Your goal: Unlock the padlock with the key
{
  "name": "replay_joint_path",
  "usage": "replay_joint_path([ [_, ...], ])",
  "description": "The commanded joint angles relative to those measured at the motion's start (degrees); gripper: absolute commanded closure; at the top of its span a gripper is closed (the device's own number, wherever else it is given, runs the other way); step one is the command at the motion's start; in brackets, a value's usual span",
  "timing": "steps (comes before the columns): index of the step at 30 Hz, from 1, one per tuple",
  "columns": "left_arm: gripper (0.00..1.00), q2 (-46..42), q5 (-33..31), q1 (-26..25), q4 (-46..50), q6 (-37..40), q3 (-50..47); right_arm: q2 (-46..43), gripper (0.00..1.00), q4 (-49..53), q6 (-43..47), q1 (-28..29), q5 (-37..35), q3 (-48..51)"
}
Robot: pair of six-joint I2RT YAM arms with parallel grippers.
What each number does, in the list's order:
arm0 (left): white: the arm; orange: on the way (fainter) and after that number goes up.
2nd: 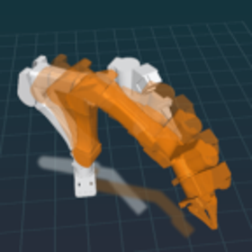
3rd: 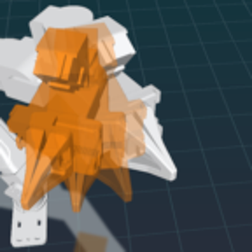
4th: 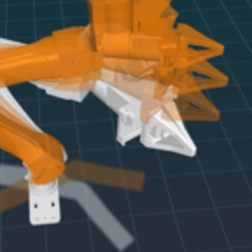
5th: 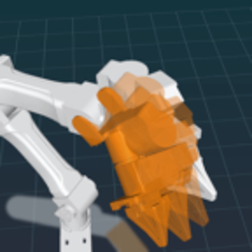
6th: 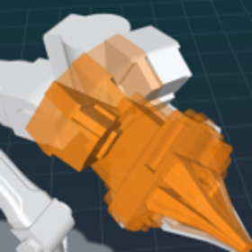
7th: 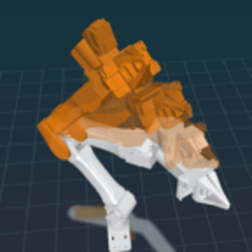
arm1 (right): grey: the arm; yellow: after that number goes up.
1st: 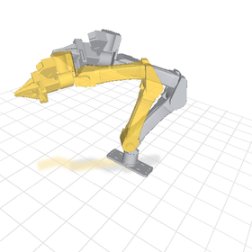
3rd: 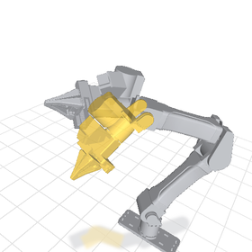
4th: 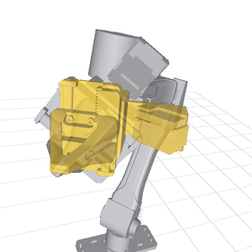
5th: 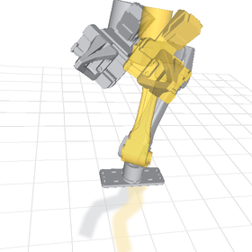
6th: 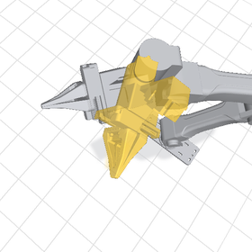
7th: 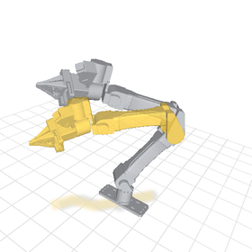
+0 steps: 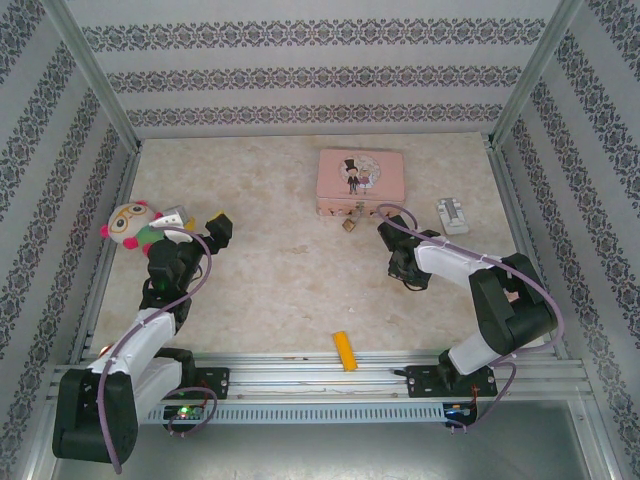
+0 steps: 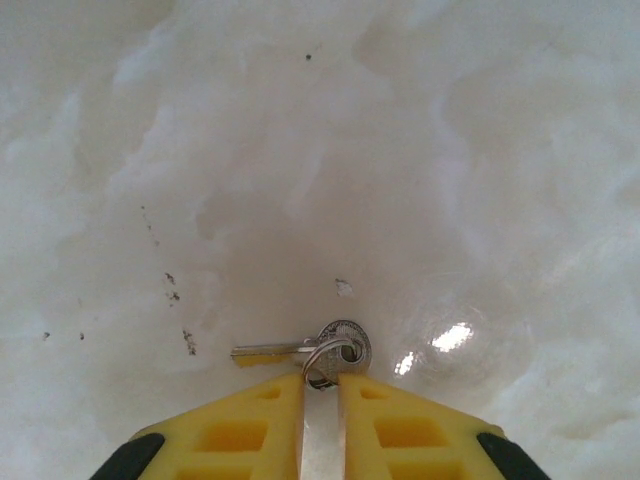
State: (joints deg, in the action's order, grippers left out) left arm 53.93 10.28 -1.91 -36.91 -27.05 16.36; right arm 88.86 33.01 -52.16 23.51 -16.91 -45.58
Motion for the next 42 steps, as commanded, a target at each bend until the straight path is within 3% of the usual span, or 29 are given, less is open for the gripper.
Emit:
replay_joint_path([
  [1, 0.01, -1.2, -0.7, -0.6, 0.8, 1.0, -0.5, -0.3, 0.88, 1.6, -0.8, 0.6, -1.2, -0.2],
  [6, 0.01, -1.4, -0.9, -0.6, 1.0, 1.3, -0.3, -0.7, 1.0, 1.9, -0.6, 0.6, -1.3, -0.4],
  [14, 0.01, -0.8, -1.0, -0.6, 8.8, 1.0, 3.8, -4.7, 1.0, 5.4, 3.2, 3.1, -3.6, -3.5],
  [24, 0.01, -1.1, 1.6, -0.6, 8.1, -1.2, 4.4, -12.4, 1.0, 6.5, 3.9, 3.3, -1.3, -3.2],
  [26, 0.01, -1.3, 1.9, -0.6, 8.2, -1.3, 4.4, -14.0, 0.95, 6.9, 3.1, 2.6, -1.2, -2.0],
  [29, 0.01, -0.8, 2.1, -0.8, 7.0, -1.5, 4.0, -16.0, 0.77, 6.6, 1.1, 0.7, -0.5, 0.9],
  [35, 0.01, 1.8, 3.7, -1.6, 6.2, -1.2, 4.9, -20.4, 0.61, 0.6, -1.8, -3.8, 4.3, 8.0],
  [42, 0.01, 4.1, 3.9, -3.3, 4.2, -0.7, 4.7, -19.4, 0.41, -2.6, -3.6, -4.3, 4.4, 9.2],
])
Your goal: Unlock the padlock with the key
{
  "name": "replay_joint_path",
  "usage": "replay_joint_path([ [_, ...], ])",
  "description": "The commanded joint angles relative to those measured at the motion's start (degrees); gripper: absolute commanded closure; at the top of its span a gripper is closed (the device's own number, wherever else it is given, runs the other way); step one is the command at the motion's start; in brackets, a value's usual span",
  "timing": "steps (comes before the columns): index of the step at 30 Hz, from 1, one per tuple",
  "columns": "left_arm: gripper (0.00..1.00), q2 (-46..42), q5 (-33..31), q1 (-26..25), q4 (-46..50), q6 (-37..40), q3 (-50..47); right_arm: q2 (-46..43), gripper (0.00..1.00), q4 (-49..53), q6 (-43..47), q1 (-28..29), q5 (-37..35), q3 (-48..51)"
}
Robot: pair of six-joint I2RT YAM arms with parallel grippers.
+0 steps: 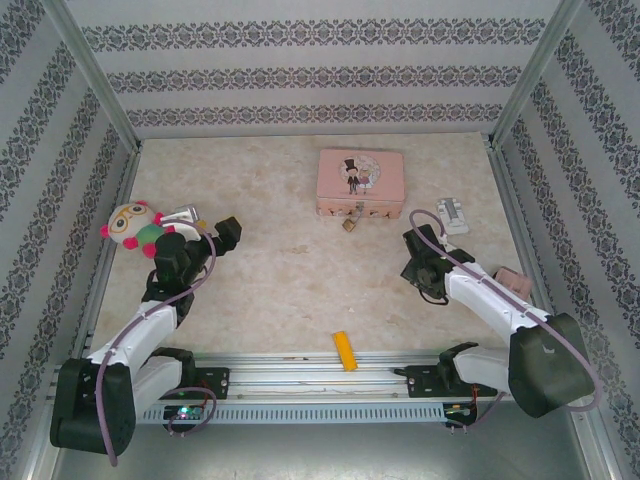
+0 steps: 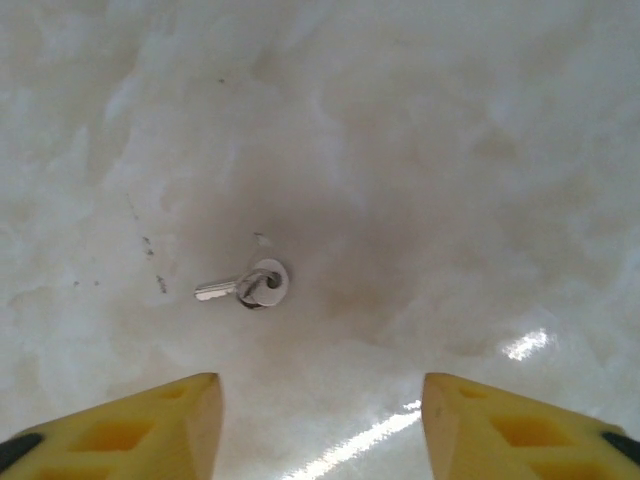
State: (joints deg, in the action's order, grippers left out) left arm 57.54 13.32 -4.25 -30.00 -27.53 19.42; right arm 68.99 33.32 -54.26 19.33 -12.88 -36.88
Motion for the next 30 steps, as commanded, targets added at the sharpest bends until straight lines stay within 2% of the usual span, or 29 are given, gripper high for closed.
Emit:
replay_joint_path([
  [1, 0.01, 0.9, 0.8, -1.3, -2.9, -0.2, 1.8, 1.3, 0.4, -3.4, -1.7, -0.2, 0.4, 0.4],
  [5, 0.01, 1.8, 1.0, -1.9, -3.0, -0.3, 2.1, 5.4, 0.39, -5.8, -1.8, -0.8, 2.4, -0.1],
  [10, 0.01, 2.2, 1.0, -2.5, -3.0, -0.1, 2.3, 9.3, 0.44, -7.3, -2.0, -1.2, 2.8, -0.7],
  [23, 0.01, 4.0, 0.6, -3.1, -3.0, 0.5, 2.3, 11.2, 0.58, -11.5, -2.2, -3.7, 3.4, 0.0],
  [30, 0.01, 4.8, 0.6, -3.2, -3.4, 0.3, 2.4, 13.4, 0.61, -10.9, -1.7, -3.7, 4.0, -2.0],
])
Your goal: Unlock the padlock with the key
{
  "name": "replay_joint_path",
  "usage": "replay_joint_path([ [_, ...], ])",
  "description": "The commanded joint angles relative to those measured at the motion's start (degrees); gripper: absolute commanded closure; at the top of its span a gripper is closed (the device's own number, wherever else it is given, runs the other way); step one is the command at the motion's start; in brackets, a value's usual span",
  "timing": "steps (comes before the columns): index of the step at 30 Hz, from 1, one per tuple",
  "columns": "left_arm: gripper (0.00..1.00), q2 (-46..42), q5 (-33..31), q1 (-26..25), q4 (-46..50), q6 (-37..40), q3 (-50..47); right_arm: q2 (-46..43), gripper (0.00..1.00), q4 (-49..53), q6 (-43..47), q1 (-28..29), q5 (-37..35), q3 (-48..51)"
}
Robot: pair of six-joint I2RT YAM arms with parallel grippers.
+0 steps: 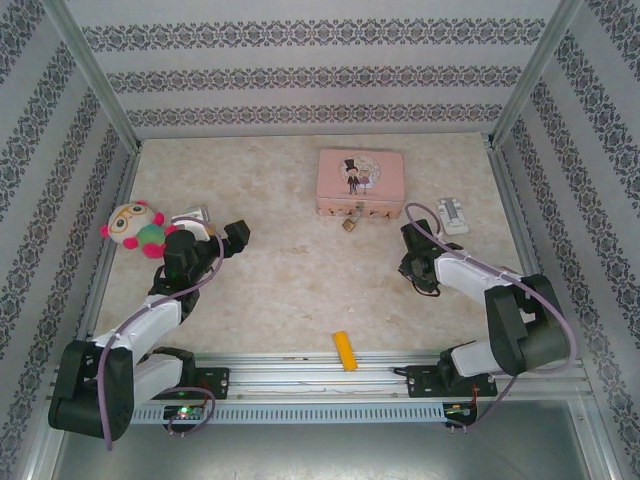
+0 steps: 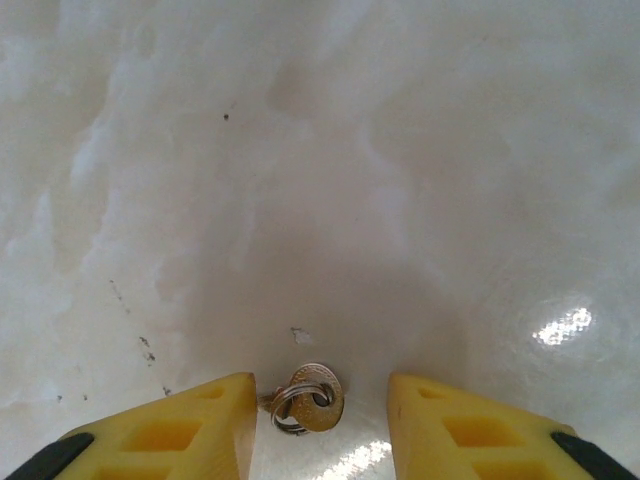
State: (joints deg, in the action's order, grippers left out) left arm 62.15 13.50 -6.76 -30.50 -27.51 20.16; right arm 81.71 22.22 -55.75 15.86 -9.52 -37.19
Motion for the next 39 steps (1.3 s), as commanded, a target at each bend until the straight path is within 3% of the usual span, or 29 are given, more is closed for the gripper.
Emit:
replay_joint_path([
  [1, 0.01, 0.2, 0.3, -0.7, -3.0, 0.2, 1.6, 0.8, 0.63, 0.4, -0.2, -0.2, 0.9, -2.0],
  [21, 0.01, 0.1, -1.3, -0.7, -2.9, 0.5, 1.7, 4.4, 0.72, 7.2, 2.8, -1.1, 4.5, -5.8],
  [25, 0.01, 0.0, -2.2, -0.7, -3.0, 0.7, 1.7, 5.4, 0.82, 7.4, 3.7, -1.3, 4.8, -6.7],
  [30, 0.01, 0.1, -2.1, -0.7, -2.9, 0.8, 1.9, 5.4, 0.85, 7.2, 4.0, -1.3, 5.1, -6.8],
  [39, 0.01, -0.1, -1.9, -0.7, -2.3, 0.6, 2.0, 4.8, 1.0, 6.7, 6.3, -0.4, 6.7, -7.0],
])
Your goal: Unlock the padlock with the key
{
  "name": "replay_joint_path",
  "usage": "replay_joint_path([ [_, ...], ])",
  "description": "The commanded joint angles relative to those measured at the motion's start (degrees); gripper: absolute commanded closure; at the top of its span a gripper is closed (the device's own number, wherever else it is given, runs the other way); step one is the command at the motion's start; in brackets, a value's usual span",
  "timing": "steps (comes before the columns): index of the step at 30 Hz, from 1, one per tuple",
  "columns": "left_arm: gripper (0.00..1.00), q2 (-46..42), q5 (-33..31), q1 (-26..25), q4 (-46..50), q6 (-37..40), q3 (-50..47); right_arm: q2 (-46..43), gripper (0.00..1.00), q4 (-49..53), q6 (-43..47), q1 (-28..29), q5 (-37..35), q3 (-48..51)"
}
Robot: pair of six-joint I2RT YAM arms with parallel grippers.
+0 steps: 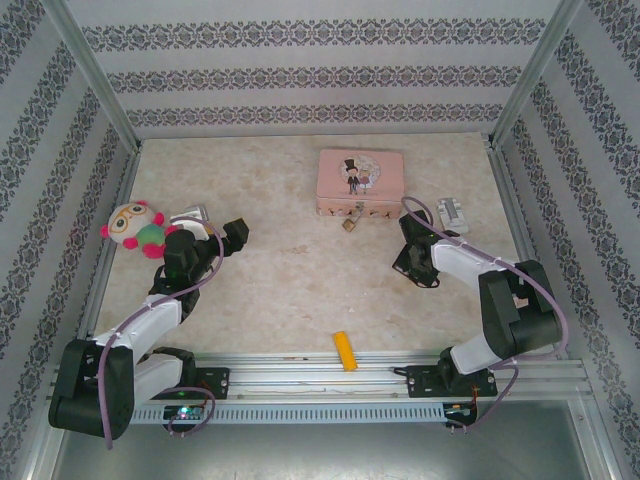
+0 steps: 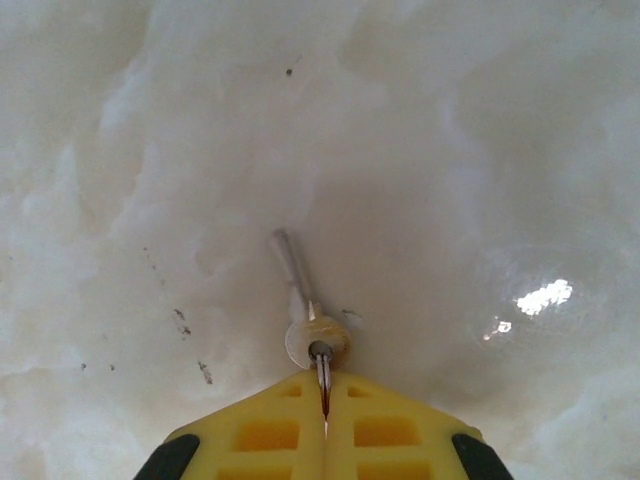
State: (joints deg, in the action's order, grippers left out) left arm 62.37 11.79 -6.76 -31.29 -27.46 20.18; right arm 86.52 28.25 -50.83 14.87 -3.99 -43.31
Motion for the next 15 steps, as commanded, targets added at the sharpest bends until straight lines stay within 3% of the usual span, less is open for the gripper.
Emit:
replay_joint_path([
  [1, 0.01, -0.5, -0.1, -0.7, -1.1, 0.4, 2.2, -0.2, 1.0, 0.9, 1.7, 1.0, 1.2, -1.1],
  [15, 0.01, -2.0, 6.3, -0.7, 5.7, -4.5, 5.7, -5.6, 1.0, 2.4, 12.1, 6.2, 7.9, -3.3],
])
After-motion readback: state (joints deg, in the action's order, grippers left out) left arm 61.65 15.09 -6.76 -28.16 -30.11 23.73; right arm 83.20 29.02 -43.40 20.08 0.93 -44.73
